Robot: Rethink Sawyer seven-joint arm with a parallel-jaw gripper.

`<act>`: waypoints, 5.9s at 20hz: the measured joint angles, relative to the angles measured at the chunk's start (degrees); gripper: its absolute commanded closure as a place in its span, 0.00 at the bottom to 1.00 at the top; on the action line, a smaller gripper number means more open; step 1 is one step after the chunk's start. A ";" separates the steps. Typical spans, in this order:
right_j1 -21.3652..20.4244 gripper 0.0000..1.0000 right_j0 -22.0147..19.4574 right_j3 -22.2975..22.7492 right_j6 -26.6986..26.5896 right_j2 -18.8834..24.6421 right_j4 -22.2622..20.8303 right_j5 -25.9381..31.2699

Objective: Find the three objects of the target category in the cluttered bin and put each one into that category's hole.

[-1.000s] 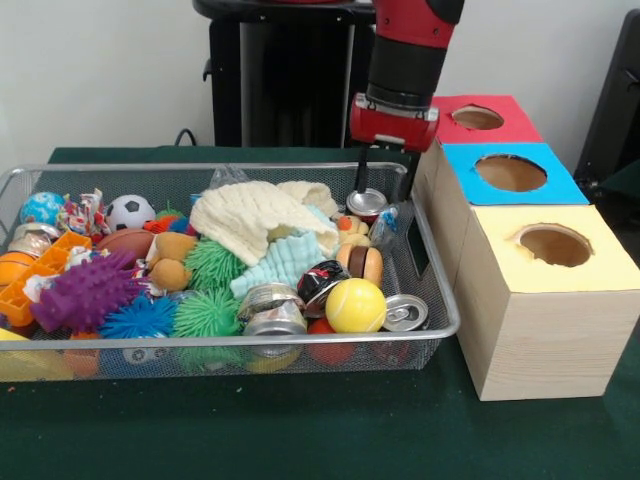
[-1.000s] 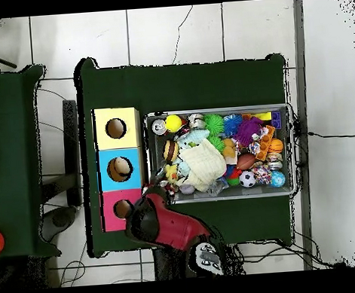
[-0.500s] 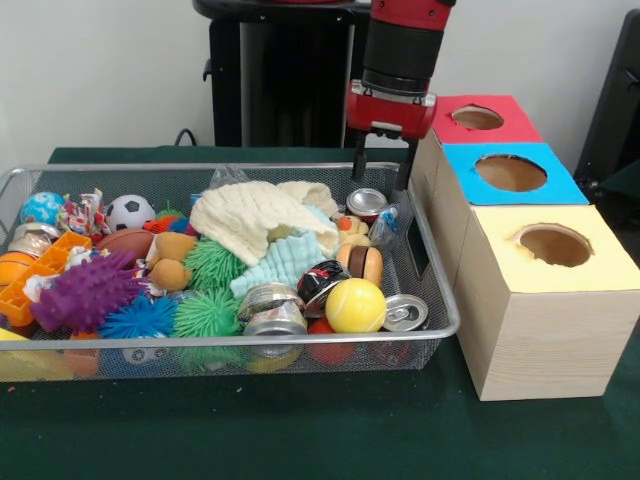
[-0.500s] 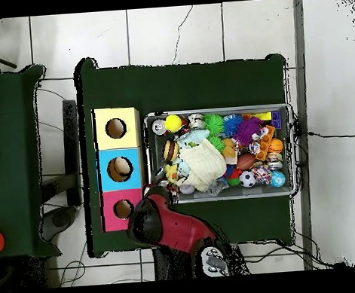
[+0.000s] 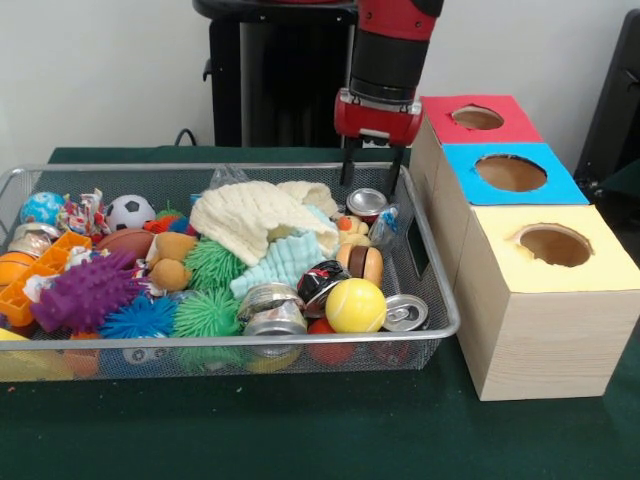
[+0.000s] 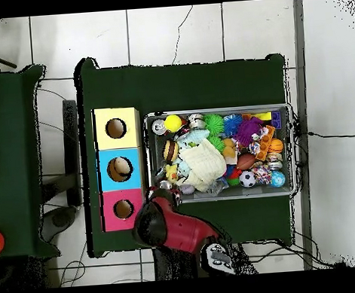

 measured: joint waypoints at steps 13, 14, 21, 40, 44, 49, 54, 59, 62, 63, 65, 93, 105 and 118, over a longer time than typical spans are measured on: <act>4.92 0.00 1.02 -0.77 0.00 -0.14 -0.88 -5.54; 5.02 0.00 1.48 -0.97 0.00 -0.13 -0.66 -5.54; 5.32 0.00 2.85 -1.36 -0.01 -0.75 0.48 -5.55; 3.76 0.00 2.84 -1.36 0.00 -0.60 0.68 -4.49; 2.22 0.00 3.32 -1.35 0.00 -0.63 1.88 -1.73; 0.54 0.00 3.70 -1.39 0.00 -0.90 3.76 1.73; -0.64 0.00 3.80 -1.45 0.00 -0.98 4.41 3.55; -1.31 0.00 3.72 -1.48 0.00 -0.75 4.39 3.94; -1.31 0.00 3.45 -1.49 0.00 -0.34 4.39 3.94; -1.30 0.00 3.08 -1.61 0.00 -0.06 4.39 3.94; -1.27 0.00 2.83 -1.71 0.00 -0.02 4.39 3.94; 1.38 0.00 2.79 -9.88 0.00 -0.55 3.83 3.94; 6.90 0.00 2.70 -9.91 0.00 -0.58 3.81 2.28; 9.27 1.00 3.50 -9.95 -0.01 -0.68 3.83 -2.63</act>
